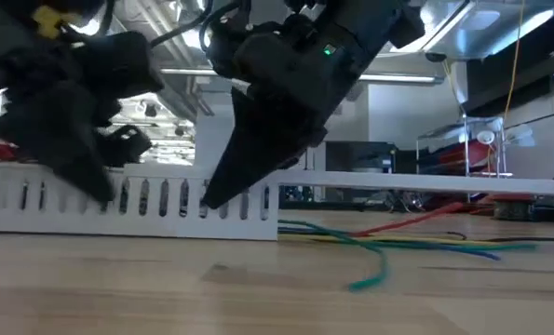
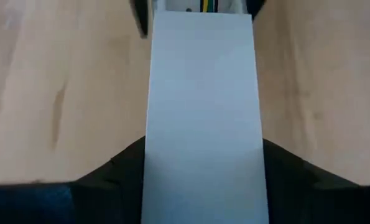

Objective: Ziptie cables
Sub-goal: Close the white cable duct

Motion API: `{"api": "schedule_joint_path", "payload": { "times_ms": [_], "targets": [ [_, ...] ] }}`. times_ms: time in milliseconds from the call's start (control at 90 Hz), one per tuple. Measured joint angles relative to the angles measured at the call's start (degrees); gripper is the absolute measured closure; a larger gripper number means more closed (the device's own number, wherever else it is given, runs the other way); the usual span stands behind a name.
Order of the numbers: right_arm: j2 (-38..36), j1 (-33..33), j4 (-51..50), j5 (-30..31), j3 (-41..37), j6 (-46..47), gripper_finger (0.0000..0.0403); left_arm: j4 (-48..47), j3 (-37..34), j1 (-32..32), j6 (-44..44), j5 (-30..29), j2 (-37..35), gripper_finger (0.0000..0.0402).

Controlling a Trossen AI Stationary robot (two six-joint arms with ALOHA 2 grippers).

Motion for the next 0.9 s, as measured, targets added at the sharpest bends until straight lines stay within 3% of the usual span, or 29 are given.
{"api": "schedule_joint_path", "payload": {
  "times_ms": [444,611,900],
  "targets": [
    [0.37,0.18,4.47,-2.06,-0.29,-0.31,0.0175,3.31,0.11,-0.21,2.37,1.21,3.15,0.0192],
    [1.62,0.05,6.93,-4.79,-0.31,-0.27,0.0175,5.92,-0.01,-0.25,5.85,2.12,4.16,0.0173],
    [1.92,-0.17,6.64,-1.06,0.14,1.57,0.0175,7.28,0.35,-0.02,5.66,0.74,3.89,0.0126]
  ]
}}
